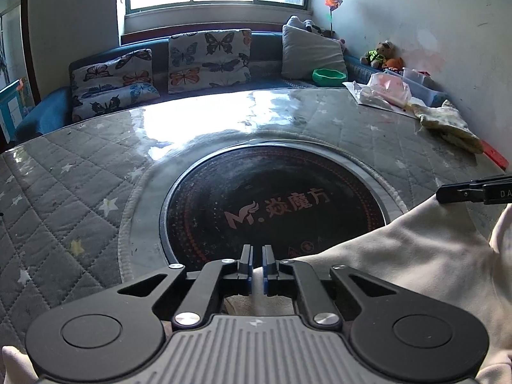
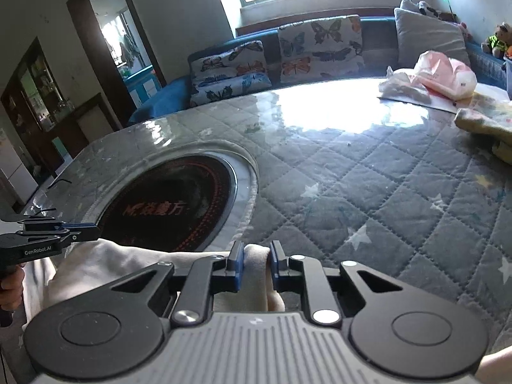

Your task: Fold clothes

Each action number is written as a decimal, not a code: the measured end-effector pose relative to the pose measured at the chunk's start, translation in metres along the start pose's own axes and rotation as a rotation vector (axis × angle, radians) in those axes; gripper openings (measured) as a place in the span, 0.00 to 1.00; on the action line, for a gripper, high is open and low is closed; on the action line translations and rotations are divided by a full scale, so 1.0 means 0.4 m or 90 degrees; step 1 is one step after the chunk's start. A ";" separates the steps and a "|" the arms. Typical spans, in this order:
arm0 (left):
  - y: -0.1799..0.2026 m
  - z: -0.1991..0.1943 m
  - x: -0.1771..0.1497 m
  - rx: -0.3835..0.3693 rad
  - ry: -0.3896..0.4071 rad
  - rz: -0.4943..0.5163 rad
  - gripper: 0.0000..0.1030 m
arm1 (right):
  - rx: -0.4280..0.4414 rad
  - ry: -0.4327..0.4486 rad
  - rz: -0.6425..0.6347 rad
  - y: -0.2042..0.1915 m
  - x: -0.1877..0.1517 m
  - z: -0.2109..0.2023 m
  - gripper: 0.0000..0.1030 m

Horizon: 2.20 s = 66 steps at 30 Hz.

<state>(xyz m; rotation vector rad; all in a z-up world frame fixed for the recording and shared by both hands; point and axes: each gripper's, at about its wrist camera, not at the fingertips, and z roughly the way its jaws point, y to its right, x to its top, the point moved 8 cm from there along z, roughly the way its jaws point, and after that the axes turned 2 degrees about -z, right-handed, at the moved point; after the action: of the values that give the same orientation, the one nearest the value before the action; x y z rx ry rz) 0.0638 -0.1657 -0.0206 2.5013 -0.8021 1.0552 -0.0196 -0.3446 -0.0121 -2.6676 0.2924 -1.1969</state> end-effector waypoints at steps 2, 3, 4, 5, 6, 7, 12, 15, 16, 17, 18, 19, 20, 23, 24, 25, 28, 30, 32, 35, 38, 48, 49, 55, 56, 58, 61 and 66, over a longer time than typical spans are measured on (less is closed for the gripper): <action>0.004 -0.013 0.000 -0.007 0.004 -0.001 0.06 | 0.006 0.009 -0.007 -0.011 0.002 -0.015 0.14; 0.007 -0.019 0.000 -0.008 0.005 -0.001 0.05 | 0.008 0.015 -0.011 -0.018 0.002 -0.023 0.13; 0.009 -0.026 0.000 -0.012 0.005 -0.002 0.05 | 0.012 0.021 -0.014 -0.024 0.003 -0.034 0.13; 0.013 -0.034 -0.001 -0.021 0.007 -0.003 0.05 | 0.020 0.029 -0.016 -0.032 0.006 -0.048 0.13; 0.015 -0.045 -0.002 -0.028 0.010 -0.001 0.05 | 0.028 0.035 -0.020 -0.041 0.008 -0.062 0.13; 0.017 -0.058 -0.005 -0.030 0.013 0.002 0.05 | 0.034 0.041 -0.024 -0.050 0.009 -0.077 0.13; 0.028 -0.137 -0.040 -0.048 0.026 0.022 0.05 | 0.077 0.062 -0.067 -0.105 -0.027 -0.161 0.12; 0.035 -0.176 -0.073 -0.055 0.023 0.035 0.05 | 0.091 0.047 -0.090 -0.134 -0.083 -0.196 0.12; 0.036 -0.187 -0.084 -0.055 0.022 0.041 0.05 | 0.096 0.034 -0.103 -0.146 -0.110 -0.204 0.12; 0.036 -0.197 -0.091 -0.052 0.022 0.046 0.05 | 0.097 0.024 -0.121 -0.155 -0.136 -0.208 0.12; 0.036 -0.202 -0.091 -0.047 0.027 0.049 0.06 | 0.099 0.013 -0.139 -0.164 -0.161 -0.212 0.12; 0.034 -0.207 -0.085 -0.039 0.034 0.049 0.07 | 0.098 0.002 -0.153 -0.170 -0.185 -0.212 0.12; 0.034 -0.209 -0.077 -0.033 0.041 0.047 0.07 | 0.094 -0.010 -0.159 -0.172 -0.204 -0.206 0.12; 0.046 -0.197 -0.029 -0.028 0.066 0.024 0.20 | 0.087 -0.028 -0.168 -0.176 -0.243 -0.189 0.12; 0.052 -0.186 -0.014 -0.031 0.069 0.015 0.31 | 0.087 -0.027 -0.168 -0.177 -0.247 -0.185 0.12; 0.058 -0.171 0.000 -0.033 0.070 0.006 0.36 | 0.085 -0.025 -0.169 -0.178 -0.246 -0.182 0.12; 0.078 -0.122 0.039 -0.024 0.072 -0.002 0.42 | 0.074 -0.021 -0.188 -0.187 -0.248 -0.181 0.12; 0.097 -0.087 0.054 -0.030 0.067 0.000 0.42 | 0.071 -0.019 -0.197 -0.191 -0.247 -0.180 0.12; 0.121 -0.049 0.049 -0.046 0.046 0.005 0.41 | 0.074 -0.016 -0.187 -0.187 -0.248 -0.180 0.13; 0.163 -0.001 0.009 -0.070 -0.008 0.031 0.30 | 0.075 -0.012 -0.182 -0.185 -0.248 -0.179 0.13; 0.193 0.005 -0.035 -0.078 -0.031 0.063 0.22 | 0.077 -0.005 -0.174 -0.182 -0.245 -0.184 0.17; 0.230 -0.059 -0.095 -0.083 0.005 0.110 0.18 | 0.053 0.059 -0.036 -0.090 -0.150 -0.224 0.38; 0.231 -0.060 -0.096 -0.084 0.005 0.107 0.18 | 0.044 0.055 -0.016 -0.070 -0.140 -0.219 0.40; 0.233 -0.070 -0.105 -0.084 0.012 0.109 0.17 | 0.068 -0.007 0.139 0.022 -0.124 -0.151 0.41; 0.232 -0.070 -0.106 -0.085 0.012 0.108 0.17 | 0.080 -0.012 0.156 0.025 -0.123 -0.141 0.41; 0.232 -0.069 -0.105 -0.085 0.013 0.105 0.17 | 0.093 -0.021 0.166 0.023 -0.121 -0.126 0.40; 0.232 -0.070 -0.106 -0.083 0.016 0.104 0.18 | 0.090 -0.012 0.160 0.017 -0.113 -0.117 0.28; 0.213 -0.081 -0.097 -0.079 0.024 0.084 0.25 | 0.084 0.038 0.104 -0.025 -0.085 -0.151 0.13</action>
<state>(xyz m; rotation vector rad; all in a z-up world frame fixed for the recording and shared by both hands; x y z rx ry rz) -0.0279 -0.2036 -0.0212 2.3450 -1.0023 1.0569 -0.0863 -0.3322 0.0057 -2.4473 0.4173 -1.2031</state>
